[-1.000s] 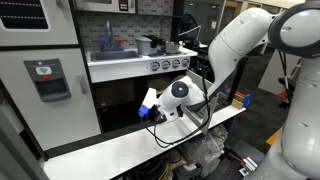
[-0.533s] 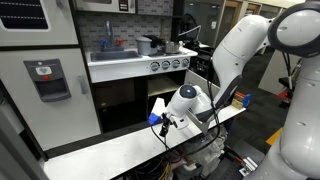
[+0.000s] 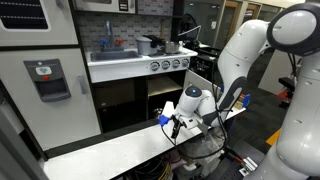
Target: Open the kitchen cabinet, take the lid off the silver pot and put it in the kitchen cabinet
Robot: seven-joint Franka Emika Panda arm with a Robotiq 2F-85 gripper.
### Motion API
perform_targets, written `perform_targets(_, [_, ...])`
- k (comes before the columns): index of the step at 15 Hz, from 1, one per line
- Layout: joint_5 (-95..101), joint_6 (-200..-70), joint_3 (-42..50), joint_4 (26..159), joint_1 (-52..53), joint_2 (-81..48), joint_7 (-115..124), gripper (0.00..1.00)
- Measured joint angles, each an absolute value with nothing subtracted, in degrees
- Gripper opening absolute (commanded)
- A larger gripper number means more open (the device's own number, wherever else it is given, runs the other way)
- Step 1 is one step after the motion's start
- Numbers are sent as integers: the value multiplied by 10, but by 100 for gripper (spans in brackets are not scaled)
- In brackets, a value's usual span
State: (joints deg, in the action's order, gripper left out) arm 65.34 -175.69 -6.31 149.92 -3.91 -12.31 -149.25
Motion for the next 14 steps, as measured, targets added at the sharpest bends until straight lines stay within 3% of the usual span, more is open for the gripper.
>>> perform_targets(14, [754,-1756,-76,1449,-121,-183,-1491,100])
